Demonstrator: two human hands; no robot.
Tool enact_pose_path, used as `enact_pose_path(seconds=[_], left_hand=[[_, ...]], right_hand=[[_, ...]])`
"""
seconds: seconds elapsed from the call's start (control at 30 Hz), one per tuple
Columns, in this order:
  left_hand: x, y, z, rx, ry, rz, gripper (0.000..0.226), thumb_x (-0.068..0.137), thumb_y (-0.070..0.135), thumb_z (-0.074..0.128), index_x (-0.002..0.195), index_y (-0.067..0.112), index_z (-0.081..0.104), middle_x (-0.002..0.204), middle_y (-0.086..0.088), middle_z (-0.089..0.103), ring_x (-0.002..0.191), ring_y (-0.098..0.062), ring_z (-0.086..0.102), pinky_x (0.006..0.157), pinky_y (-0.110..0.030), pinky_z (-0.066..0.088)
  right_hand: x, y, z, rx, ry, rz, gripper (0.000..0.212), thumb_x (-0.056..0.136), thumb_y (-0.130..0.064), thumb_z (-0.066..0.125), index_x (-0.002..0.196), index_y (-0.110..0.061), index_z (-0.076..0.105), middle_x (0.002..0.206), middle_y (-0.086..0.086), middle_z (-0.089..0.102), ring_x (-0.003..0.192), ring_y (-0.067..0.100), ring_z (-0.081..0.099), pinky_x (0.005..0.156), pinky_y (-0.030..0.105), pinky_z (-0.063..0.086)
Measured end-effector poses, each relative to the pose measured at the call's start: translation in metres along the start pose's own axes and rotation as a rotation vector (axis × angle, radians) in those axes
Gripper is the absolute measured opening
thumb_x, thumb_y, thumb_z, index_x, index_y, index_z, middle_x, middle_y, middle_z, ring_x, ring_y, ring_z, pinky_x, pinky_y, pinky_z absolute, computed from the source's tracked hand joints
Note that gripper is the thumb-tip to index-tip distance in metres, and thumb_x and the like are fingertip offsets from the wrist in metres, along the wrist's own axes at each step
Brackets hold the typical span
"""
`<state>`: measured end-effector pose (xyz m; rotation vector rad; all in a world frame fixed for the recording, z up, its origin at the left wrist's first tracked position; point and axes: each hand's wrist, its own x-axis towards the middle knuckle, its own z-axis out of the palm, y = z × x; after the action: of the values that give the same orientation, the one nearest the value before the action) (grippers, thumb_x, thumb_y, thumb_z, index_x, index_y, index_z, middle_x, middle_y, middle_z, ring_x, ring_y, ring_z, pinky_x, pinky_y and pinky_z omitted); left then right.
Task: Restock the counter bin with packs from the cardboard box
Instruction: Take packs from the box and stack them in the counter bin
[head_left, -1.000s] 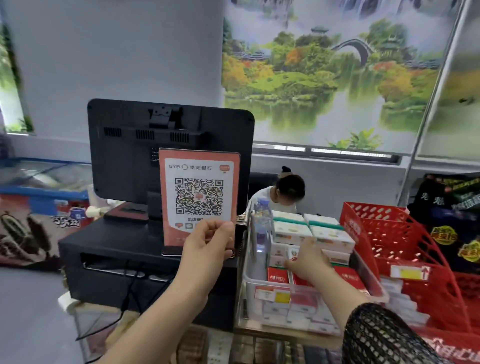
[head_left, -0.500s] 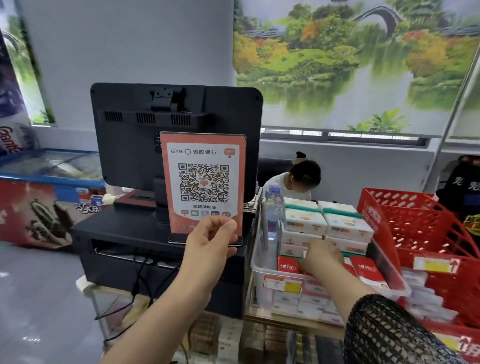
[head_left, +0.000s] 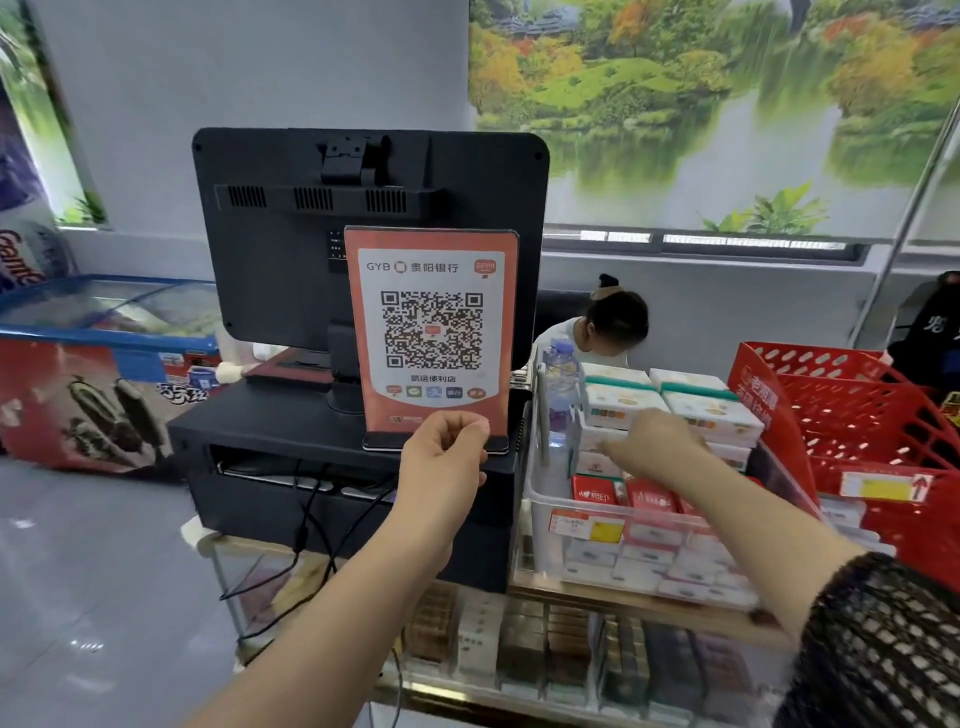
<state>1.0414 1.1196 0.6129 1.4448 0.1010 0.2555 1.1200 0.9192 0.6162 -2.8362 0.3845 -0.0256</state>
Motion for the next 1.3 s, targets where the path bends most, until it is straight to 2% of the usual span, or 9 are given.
enact_pose_path(seconds=[0.07, 0.17, 0.37, 0.57, 0.77, 0.93, 1.03, 1.2, 1.3], left_hand=[[0.004, -0.001, 0.003, -0.016, -0.006, -0.031, 0.010, 0.095, 0.019, 0.054, 0.087, 0.019, 0.060, 0.083, 0.005, 0.058, 0.078, -0.010, 0.056, 0.074, -0.026, 0.050], [0.008, -0.002, 0.009, -0.039, -0.020, -0.078, 0.011, 0.096, 0.019, 0.053, 0.087, 0.019, 0.060, 0.082, 0.005, 0.057, 0.077, -0.010, 0.055, 0.077, -0.027, 0.052], [-0.008, -0.001, 0.006, -0.031, -0.019, -0.103, 0.012, 0.096, 0.020, 0.052, 0.085, 0.022, 0.057, 0.083, 0.003, 0.055, 0.081, -0.015, 0.054, 0.080, -0.030, 0.051], [-0.048, -0.007, -0.008, 0.031, 0.055, -0.107, 0.007, 0.095, 0.023, 0.053, 0.092, 0.018, 0.058, 0.083, 0.004, 0.055, 0.080, -0.012, 0.056, 0.070, -0.025, 0.051], [-0.105, -0.067, -0.015, 0.092, 0.164, -0.202, 0.008, 0.093, 0.022, 0.056, 0.090, 0.016, 0.059, 0.076, 0.001, 0.056, 0.069, -0.013, 0.054, 0.054, -0.022, 0.045], [-0.147, -0.163, -0.029, 0.143, 0.251, -0.322, 0.021, 0.092, 0.015, 0.054, 0.072, 0.016, 0.048, 0.065, -0.001, 0.047, 0.060, -0.015, 0.046, 0.054, -0.026, 0.038], [-0.167, -0.239, -0.050, 0.191, 0.311, -0.429, 0.019, 0.093, 0.019, 0.056, 0.076, 0.016, 0.050, 0.068, -0.001, 0.050, 0.063, -0.014, 0.050, 0.060, -0.027, 0.044], [-0.192, -0.382, -0.090, 0.299, 0.320, -0.638, 0.014, 0.095, 0.019, 0.050, 0.084, 0.013, 0.056, 0.066, -0.005, 0.052, 0.057, -0.017, 0.048, 0.057, -0.027, 0.041], [-0.199, -0.465, -0.109, 0.310, 0.316, -0.760, 0.013, 0.093, 0.022, 0.054, 0.087, 0.012, 0.060, 0.069, -0.006, 0.057, 0.064, -0.020, 0.053, 0.070, -0.034, 0.049]], right_hand=[[-0.012, -0.010, -0.003, 0.059, 0.061, -0.068, 0.035, 0.091, -0.047, 0.050, 0.100, -0.014, 0.056, 0.093, 0.005, 0.061, 0.081, 0.020, 0.056, 0.053, 0.025, 0.036], [-0.036, -0.028, -0.002, 0.241, 0.176, -0.139, 0.031, 0.093, -0.045, 0.047, 0.088, -0.016, 0.057, 0.089, 0.004, 0.061, 0.082, 0.020, 0.056, 0.064, 0.028, 0.037], [-0.078, -0.052, 0.001, 1.098, 0.156, -0.025, 0.021, 0.092, -0.042, 0.052, 0.101, -0.022, 0.050, 0.096, 0.001, 0.059, 0.097, 0.023, 0.060, 0.090, 0.044, 0.053], [-0.130, -0.050, 0.013, 1.427, 0.050, -0.115, 0.029, 0.094, -0.041, 0.050, 0.112, -0.019, 0.054, 0.100, 0.000, 0.057, 0.091, 0.015, 0.060, 0.071, 0.030, 0.053], [-0.185, -0.017, 0.067, 1.447, -0.122, -0.181, 0.014, 0.097, -0.035, 0.048, 0.089, -0.026, 0.055, 0.106, 0.006, 0.062, 0.093, 0.020, 0.062, 0.071, 0.033, 0.049], [-0.218, 0.020, 0.163, 1.303, -0.233, -0.144, 0.020, 0.093, -0.041, 0.048, 0.078, -0.030, 0.055, 0.095, -0.002, 0.063, 0.100, 0.029, 0.061, 0.093, 0.053, 0.048], [-0.231, 0.044, 0.241, 1.225, -0.316, -0.087, 0.015, 0.093, -0.045, 0.046, 0.082, -0.037, 0.052, 0.108, -0.005, 0.062, 0.106, 0.018, 0.058, 0.097, 0.049, 0.046], [-0.248, 0.085, 0.380, 1.128, -0.420, 0.082, 0.018, 0.093, -0.048, 0.046, 0.084, -0.035, 0.055, 0.098, -0.007, 0.064, 0.097, 0.015, 0.061, 0.092, 0.049, 0.049], [-0.250, 0.104, 0.458, 1.101, -0.510, 0.188, 0.021, 0.093, -0.050, 0.044, 0.082, -0.035, 0.055, 0.095, -0.008, 0.064, 0.095, 0.014, 0.062, 0.092, 0.047, 0.050]])
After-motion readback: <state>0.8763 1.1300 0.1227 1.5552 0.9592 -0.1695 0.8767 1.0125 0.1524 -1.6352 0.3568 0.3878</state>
